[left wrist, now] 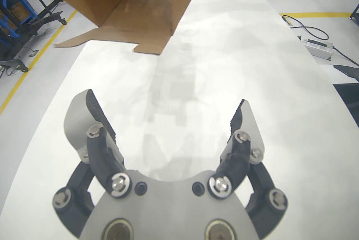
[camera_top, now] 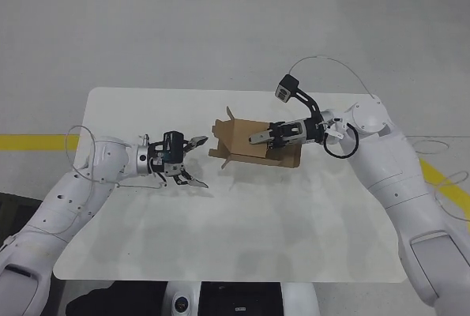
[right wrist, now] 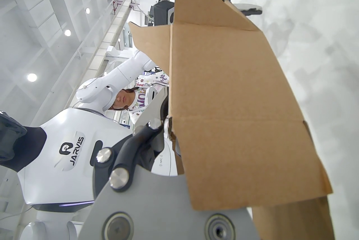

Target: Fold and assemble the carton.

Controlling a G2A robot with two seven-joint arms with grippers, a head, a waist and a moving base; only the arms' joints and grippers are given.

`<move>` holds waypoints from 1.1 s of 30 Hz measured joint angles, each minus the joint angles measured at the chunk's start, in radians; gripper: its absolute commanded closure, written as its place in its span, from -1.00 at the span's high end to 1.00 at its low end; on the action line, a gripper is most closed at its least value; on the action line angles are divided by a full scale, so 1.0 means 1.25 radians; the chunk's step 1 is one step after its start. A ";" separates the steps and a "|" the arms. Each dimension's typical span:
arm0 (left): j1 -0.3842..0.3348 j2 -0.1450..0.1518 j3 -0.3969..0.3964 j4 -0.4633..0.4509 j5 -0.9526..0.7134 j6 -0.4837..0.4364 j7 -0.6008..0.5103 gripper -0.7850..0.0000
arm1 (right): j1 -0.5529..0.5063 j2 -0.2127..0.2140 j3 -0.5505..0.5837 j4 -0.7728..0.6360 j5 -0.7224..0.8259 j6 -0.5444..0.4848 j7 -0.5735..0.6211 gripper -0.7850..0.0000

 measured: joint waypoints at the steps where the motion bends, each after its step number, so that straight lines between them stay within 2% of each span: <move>1: -0.002 -0.002 0.004 -0.003 0.000 -0.002 -0.001 1.00 | -0.001 0.000 0.000 -0.002 -0.001 0.001 -0.001 -1.00; 11: -0.017 -0.018 0.036 -0.024 -0.028 -0.003 -0.002 1.00 | -0.008 -0.005 -0.005 -0.009 -0.003 0.002 -0.006 -1.00; 29: -0.023 -0.015 0.044 -0.063 -0.075 -0.003 0.000 1.00 | -0.017 -0.013 -0.008 -0.003 -0.004 -0.002 -0.004 -1.00; 33: -0.025 -0.017 0.046 -0.065 -0.092 -0.003 -0.007 0.75 | -0.017 -0.015 -0.008 -0.003 -0.002 -0.003 -0.002 -1.00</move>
